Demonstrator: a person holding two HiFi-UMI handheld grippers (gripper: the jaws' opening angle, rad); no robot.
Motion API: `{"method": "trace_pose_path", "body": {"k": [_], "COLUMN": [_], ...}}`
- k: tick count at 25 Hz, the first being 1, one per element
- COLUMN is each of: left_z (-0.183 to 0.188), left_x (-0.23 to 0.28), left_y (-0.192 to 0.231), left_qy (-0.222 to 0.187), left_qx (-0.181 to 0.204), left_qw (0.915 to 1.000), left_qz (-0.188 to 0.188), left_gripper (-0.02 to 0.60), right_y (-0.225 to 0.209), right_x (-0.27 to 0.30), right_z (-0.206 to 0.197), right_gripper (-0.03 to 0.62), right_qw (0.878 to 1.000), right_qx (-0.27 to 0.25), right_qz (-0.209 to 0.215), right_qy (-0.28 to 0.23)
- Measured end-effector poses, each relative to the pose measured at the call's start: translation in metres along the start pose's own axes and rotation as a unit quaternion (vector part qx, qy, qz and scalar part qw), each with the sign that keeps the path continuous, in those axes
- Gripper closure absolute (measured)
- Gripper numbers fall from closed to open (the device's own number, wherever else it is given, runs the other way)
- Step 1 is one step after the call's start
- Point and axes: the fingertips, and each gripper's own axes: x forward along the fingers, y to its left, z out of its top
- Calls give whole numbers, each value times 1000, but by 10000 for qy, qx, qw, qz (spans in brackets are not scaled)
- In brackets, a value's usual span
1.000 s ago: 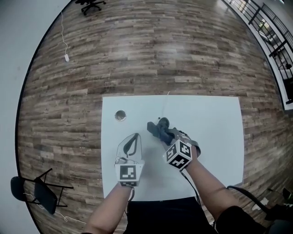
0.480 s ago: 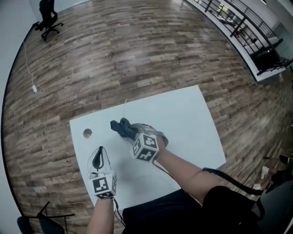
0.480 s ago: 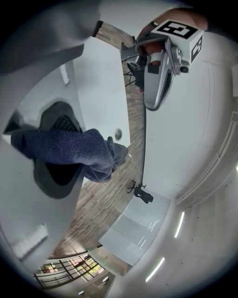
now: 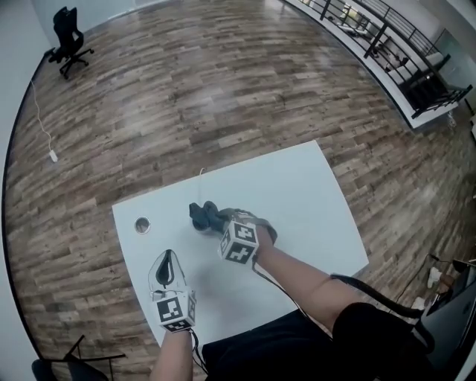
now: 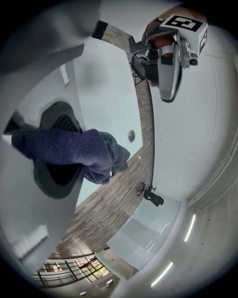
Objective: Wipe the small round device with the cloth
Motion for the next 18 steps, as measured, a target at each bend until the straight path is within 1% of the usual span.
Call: {"method": "trace_pose_path", "body": {"k": [6, 11, 14, 18], "left_z": [8, -6, -15, -16], "left_x": [-8, -16, -21, -22], "left_y": [-13, -11, -6, -7], "left_qy": [39, 213, 296, 315], "left_qx": [58, 84, 202, 142], "left_qw": [10000, 9997, 9993, 9994], "left_qz": [11, -44, 37, 58], "left_gripper": [574, 574, 574, 574], "right_y": [11, 29, 43, 62], "right_x": [-3, 12, 18, 23], "right_z": [-25, -42, -49, -55], "right_gripper": [503, 503, 503, 503], "right_qw": [9995, 9983, 9973, 9943], "right_qx": [147, 178, 165, 92], "right_qz": [186, 429, 575, 902], "right_qy": [201, 350, 418, 559]}}
